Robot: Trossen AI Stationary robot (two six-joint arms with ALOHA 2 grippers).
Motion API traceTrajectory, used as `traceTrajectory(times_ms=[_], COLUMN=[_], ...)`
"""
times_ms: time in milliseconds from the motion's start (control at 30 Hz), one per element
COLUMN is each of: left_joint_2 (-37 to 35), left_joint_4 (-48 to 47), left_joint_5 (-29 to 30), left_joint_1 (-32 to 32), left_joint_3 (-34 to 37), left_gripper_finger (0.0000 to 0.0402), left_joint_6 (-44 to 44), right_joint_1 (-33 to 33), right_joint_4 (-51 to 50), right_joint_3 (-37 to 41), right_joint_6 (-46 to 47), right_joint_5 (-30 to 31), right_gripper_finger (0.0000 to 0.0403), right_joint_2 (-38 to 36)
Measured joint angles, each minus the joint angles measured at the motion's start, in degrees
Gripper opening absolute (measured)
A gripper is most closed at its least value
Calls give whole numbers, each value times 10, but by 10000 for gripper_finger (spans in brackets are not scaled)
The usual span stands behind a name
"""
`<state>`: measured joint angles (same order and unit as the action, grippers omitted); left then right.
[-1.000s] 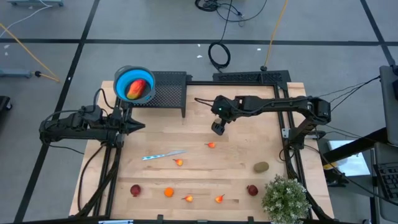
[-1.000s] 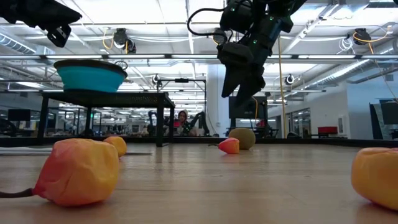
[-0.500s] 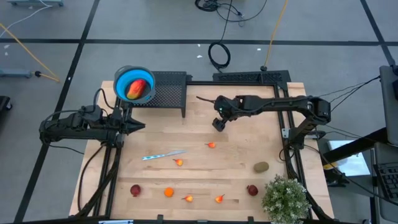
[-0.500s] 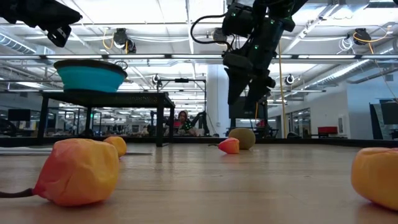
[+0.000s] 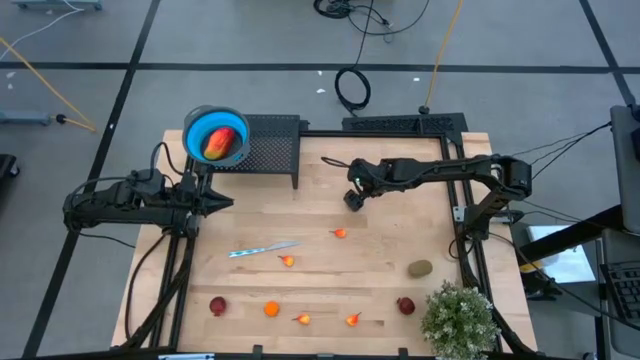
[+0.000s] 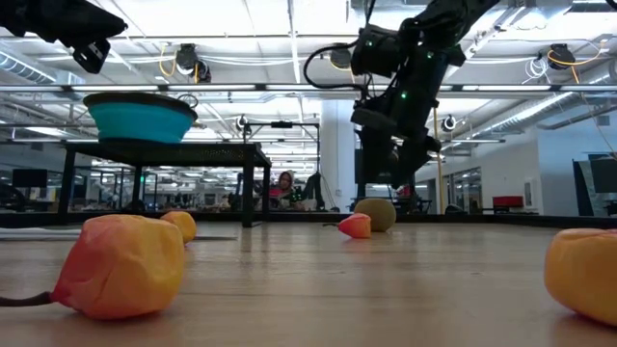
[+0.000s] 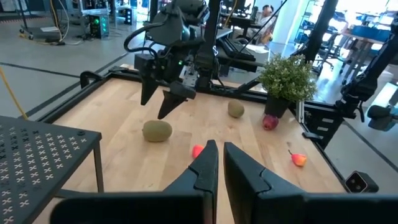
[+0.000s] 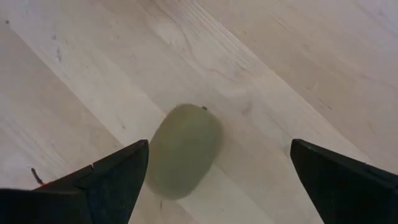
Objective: Pick & Place Fruit
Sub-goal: Put the kiwi into the blue strainer bowl on the shelf
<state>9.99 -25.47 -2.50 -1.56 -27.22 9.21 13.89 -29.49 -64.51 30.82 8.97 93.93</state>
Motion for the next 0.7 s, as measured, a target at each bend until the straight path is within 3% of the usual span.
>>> traceTrajectory(times_ms=[700], left_joint_2=[0], left_joint_4=[0], left_joint_5=[1], left_joint_1=[0], left_joint_3=[0], left_gripper_finger=[24], left_joint_6=[5], right_joint_1=[-1], right_joint_4=[171], right_joint_3=[101], right_joint_6=[0], right_joint_5=[-2], right_gripper_finger=[387], right_joint_2=[1])
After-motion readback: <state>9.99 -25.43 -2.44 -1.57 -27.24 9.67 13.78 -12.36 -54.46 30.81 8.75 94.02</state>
